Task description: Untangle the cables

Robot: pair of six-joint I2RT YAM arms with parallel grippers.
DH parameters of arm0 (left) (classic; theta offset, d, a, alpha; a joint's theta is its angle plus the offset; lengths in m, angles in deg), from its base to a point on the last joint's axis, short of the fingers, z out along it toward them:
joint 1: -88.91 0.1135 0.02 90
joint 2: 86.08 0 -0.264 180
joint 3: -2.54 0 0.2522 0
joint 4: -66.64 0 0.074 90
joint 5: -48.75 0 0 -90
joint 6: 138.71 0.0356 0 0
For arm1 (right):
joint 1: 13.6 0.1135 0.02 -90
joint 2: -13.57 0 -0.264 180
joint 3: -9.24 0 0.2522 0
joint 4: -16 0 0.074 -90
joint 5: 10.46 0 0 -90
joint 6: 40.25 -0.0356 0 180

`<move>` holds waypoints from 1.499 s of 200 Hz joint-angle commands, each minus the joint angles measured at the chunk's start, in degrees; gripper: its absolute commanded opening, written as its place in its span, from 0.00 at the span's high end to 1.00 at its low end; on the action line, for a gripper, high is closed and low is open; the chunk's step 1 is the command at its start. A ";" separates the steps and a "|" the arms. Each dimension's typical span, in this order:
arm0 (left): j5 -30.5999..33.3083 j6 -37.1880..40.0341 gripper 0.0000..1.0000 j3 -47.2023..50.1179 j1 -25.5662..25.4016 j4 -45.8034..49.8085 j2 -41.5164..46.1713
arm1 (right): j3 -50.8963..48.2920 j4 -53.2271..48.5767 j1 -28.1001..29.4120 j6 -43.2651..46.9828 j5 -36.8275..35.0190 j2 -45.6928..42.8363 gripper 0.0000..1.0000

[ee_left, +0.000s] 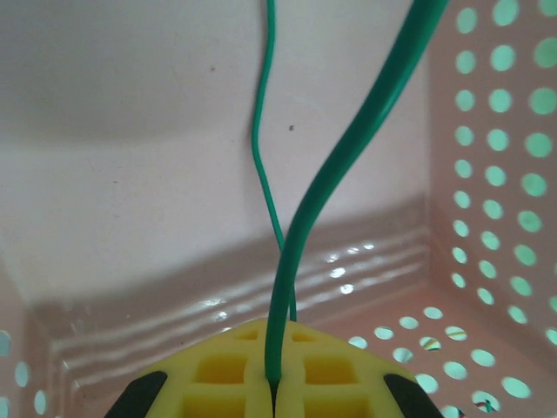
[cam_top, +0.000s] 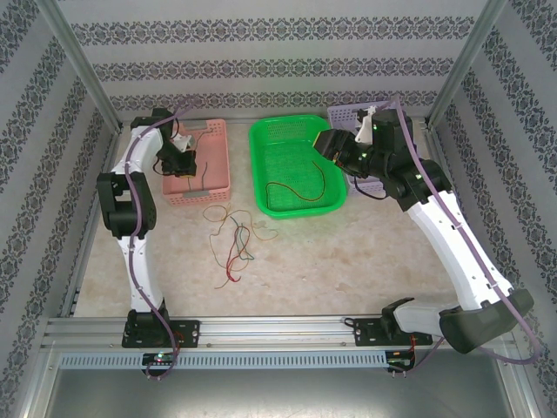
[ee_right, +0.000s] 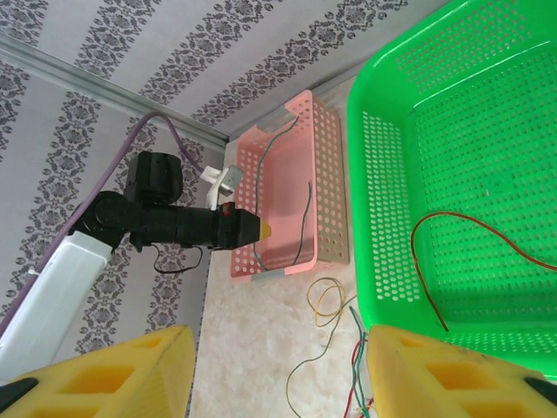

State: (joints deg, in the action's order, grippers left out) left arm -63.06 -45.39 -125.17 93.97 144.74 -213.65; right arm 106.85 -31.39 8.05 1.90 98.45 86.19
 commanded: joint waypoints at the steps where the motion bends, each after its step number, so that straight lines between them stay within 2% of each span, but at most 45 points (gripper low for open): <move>1: 5.05 -0.26 0.71 -1.93 0.83 5.31 -1.67 | -0.27 0.40 0.76 -0.38 0.13 0.55 0.45; 10: 6.77 -0.79 0.62 -2.25 0.84 5.75 -1.80 | -0.18 0.40 0.76 -0.38 0.07 0.71 0.45; 47: 13.01 -2.61 0.44 -4.24 0.76 5.97 -1.54 | 0.30 0.44 0.85 -0.37 0.40 1.38 0.45; 49: 13.10 -2.61 0.39 -4.26 0.75 5.84 -1.43 | 0.39 0.51 0.88 -0.33 0.41 1.43 0.45; 52: 13.35 -2.61 0.35 -4.28 0.74 5.55 -1.12 | 0.42 0.50 0.86 -0.31 0.42 1.46 0.45; 86: 16.35 -2.96 0.34 -5.17 0.65 3.95 0.88 | 0.87 0.66 0.94 -0.29 0.44 2.00 0.46; 119: 14.40 -2.57 0.43 -5.60 0.52 3.57 1.40 | 1.11 0.90 1.21 -0.17 0.59 2.33 0.45; 150: 13.04 -2.26 0.65 -5.32 0.49 3.47 1.36 | 0.70 0.84 1.29 -0.31 0.42 2.09 0.45; 169: 13.42 -2.34 0.73 -5.09 0.31 3.60 1.44 | 0.32 0.84 1.33 -0.30 0.37 1.83 0.46; 199: 13.93 -1.62 0.94 -5.12 -0.96 3.89 2.20 | -0.30 0.75 1.28 -0.31 0.27 1.43 0.45; 211: 13.20 -0.60 0.99 -4.14 -1.64 2.99 3.59 | -0.74 0.97 1.29 -0.44 0.33 1.14 0.46; 247: 6.81 2.89 1.00 0.77 -2.25 1.57 7.50 | -2.13 1.55 1.29 -0.63 0.33 0.43 0.46; 300: 6.59 4.27 1.00 0.65 -2.25 8.20 3.91 | -5.86 3.13 0.96 -1.18 1.32 -0.92 0.46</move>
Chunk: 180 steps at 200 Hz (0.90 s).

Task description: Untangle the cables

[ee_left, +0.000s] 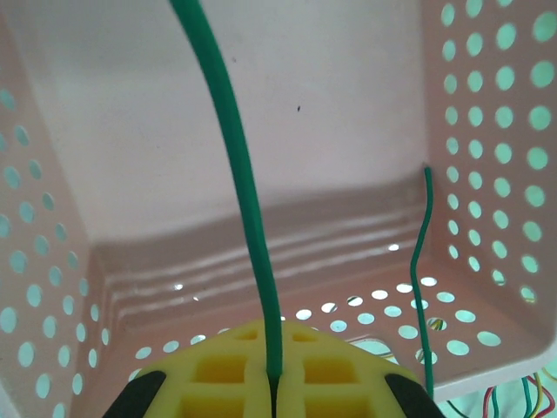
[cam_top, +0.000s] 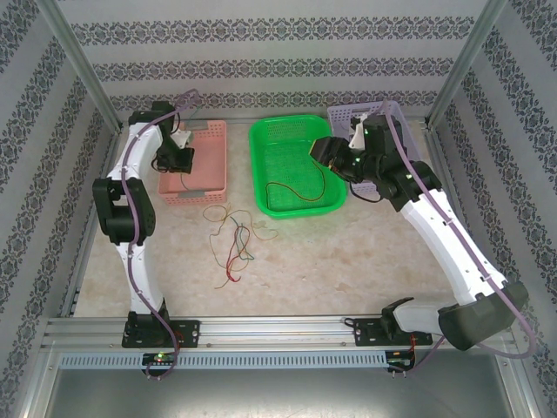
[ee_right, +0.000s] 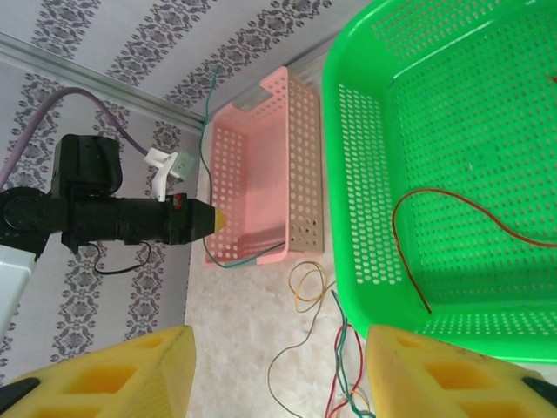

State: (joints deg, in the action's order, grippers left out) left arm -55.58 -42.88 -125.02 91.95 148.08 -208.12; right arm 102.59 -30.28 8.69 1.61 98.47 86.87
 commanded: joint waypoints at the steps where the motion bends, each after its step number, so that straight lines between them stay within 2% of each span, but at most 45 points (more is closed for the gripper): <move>1: -0.88 1.75 1.00 0.55 -0.28 4.84 -1.62 | -1.61 2.01 0.27 -0.90 1.30 -1.59 0.46; 40: 0.93 1.73 1.00 4.09 -1.02 4.50 -1.18 | -2.00 2.28 -0.64 -0.64 2.72 -1.54 0.46; 99: 4.49 1.75 1.00 4.39 -1.38 6.01 -2.38 | -1.59 2.43 -0.99 -0.38 3.66 -1.04 0.46; 152: 8.26 0.22 1.00 -6.23 -1.47 10.13 -7.92 | -1.90 2.45 -0.88 -0.58 4.03 -0.88 0.45; 180: 10.59 -0.98 0.99 -8.51 -1.47 10.25 -9.95 | -1.81 2.37 -0.84 -0.81 3.93 -0.70 0.46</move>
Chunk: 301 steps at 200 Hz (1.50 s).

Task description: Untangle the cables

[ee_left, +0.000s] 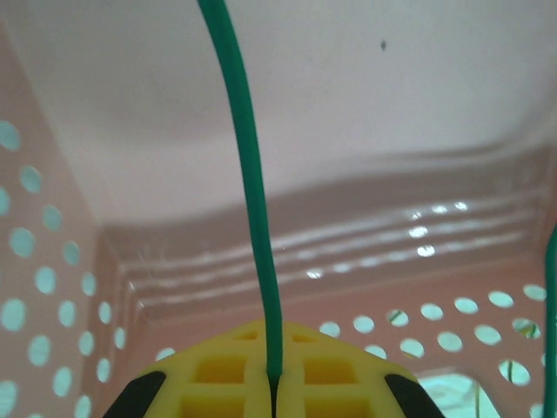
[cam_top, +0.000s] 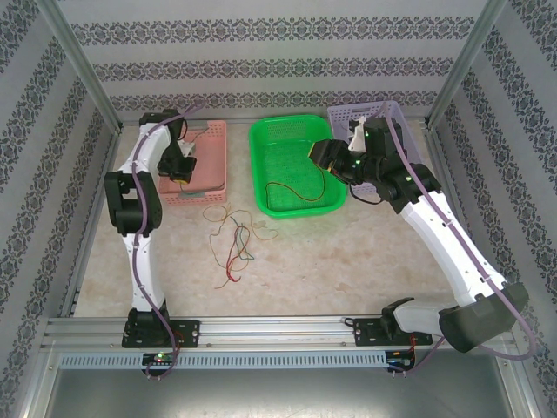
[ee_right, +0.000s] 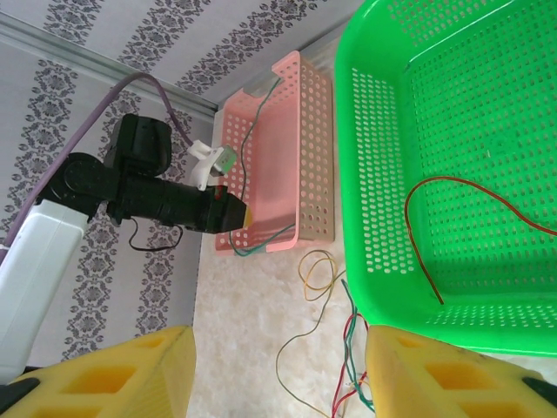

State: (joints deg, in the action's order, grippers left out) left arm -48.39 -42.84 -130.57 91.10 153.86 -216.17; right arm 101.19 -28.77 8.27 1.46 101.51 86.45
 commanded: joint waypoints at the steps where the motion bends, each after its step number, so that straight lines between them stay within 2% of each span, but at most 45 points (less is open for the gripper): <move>1: 3.51 -1.07 0.99 -3.02 -0.61 4.50 -2.00 | -0.41 0.86 -0.42 -0.66 0.88 -0.28 0.46; 77: 9.67 0.19 0.93 -6.62 -1.05 1.87 -5.69 | -0.07 0.59 -0.16 -0.69 0.64 1.02 0.46; 106: 13.06 1.05 0.84 -6.58 -1.48 1.40 -7.07 | 0.80 0.38 0.01 -0.56 0.79 1.89 0.46; 123: 16.74 1.36 0.73 -5.59 -2.18 -0.18 -6.98 | 1.01 0.29 -0.04 -0.52 0.76 2.26 0.46; 155: 22.24 1.69 0.59 -4.05 -3.49 -4.32 -5.19 | 1.08 0.16 0.03 -0.52 0.77 2.44 0.46; 195: 25.01 2.22 0.54 -3.56 -4.39 -6.11 -3.11 | 1.13 0.07 0.20 -0.56 0.59 2.44 0.46; 247: 28.22 -0.76 0.53 -1.80 -5.86 -9.87 4.11 | 1.43 -0.14 0.46 -0.26 0.24 2.32 0.46; 276: 27.24 -10.17 0.58 3.79 -6.06 -14.80 14.86 | 1.44 -0.70 0.53 1.20 -0.50 2.00 0.46; 301: 20.65 -19.95 0.62 14.51 -6.04 -19.79 28.23 | 0.62 -2.32 2.04 5.49 -2.30 1.37 0.47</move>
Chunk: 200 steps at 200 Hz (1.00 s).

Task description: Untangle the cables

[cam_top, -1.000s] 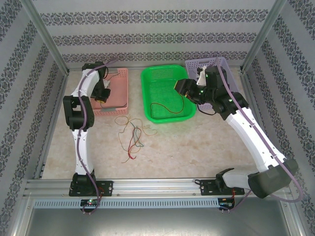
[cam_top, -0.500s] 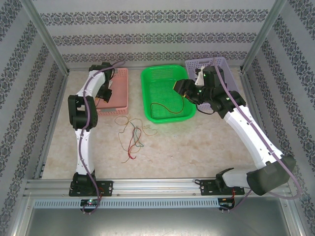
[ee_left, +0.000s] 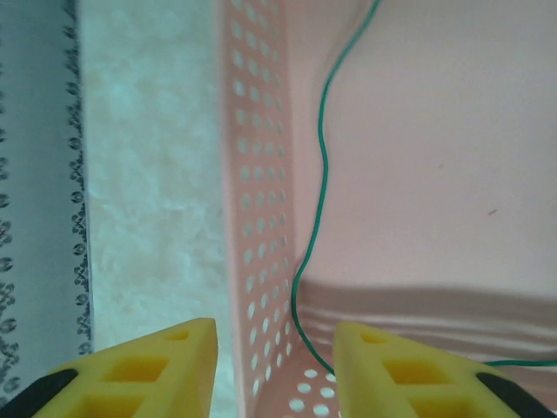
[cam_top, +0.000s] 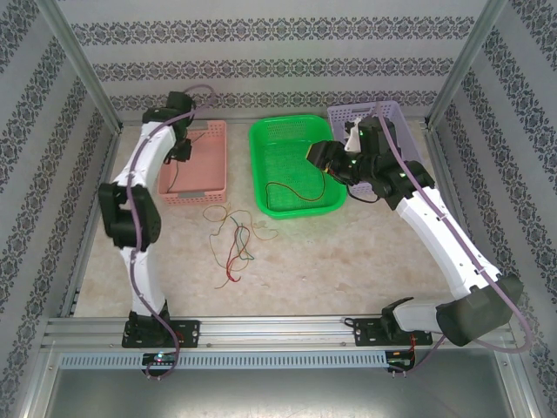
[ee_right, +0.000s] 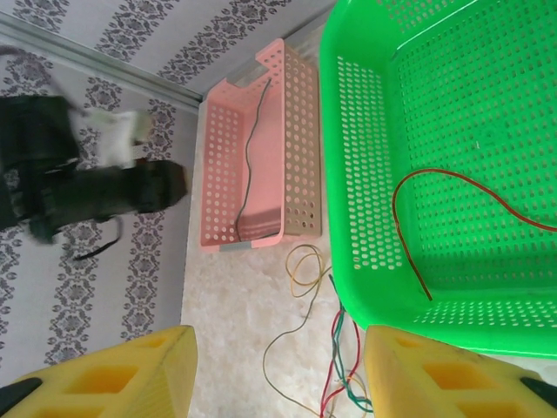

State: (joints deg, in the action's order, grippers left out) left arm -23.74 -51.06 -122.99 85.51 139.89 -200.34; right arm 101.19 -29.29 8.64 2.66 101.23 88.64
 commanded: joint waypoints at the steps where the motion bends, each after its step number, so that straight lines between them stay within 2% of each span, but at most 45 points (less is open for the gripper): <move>1: -4.35 -12.16 0.62 7.45 -0.46 -5.94 12.97 | 0.50 -1.83 1.80 4.51 -2.10 -0.85 0.47; 32: -20.12 -25.09 0.60 24.51 -2.12 -8.32 27.18 | -4.47 -2.03 6.57 11.72 -3.60 -2.48 0.50; 60: -27.69 -32.70 0.57 40.50 -7.88 -7.74 36.76 | -10.85 -1.74 14.43 17.92 -4.97 -2.04 0.55; 80: -33.82 -40.37 0.57 53.33 -11.62 -12.17 42.78 | -14.38 -1.37 22.15 21.23 -7.25 1.25 0.58; 109: -34.52 -48.43 0.56 64.51 -15.46 -17.65 49.90 | -13.94 -0.97 31.20 23.94 -10.57 10.99 0.62; 131: -34.19 -49.56 0.57 67.02 -16.29 -18.71 51.55 | -12.22 2.05 35.28 23.45 -14.68 18.41 0.61; 200: -36.06 -48.89 0.59 67.14 -17.59 -15.11 54.10 | -4.07 5.35 37.00 23.43 -18.77 33.49 0.59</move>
State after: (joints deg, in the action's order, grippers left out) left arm -58.27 -98.73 -55.95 69.16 124.24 -147.84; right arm 93.08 -25.62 45.06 24.72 85.43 119.30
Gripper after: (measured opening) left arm 0.408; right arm 0.409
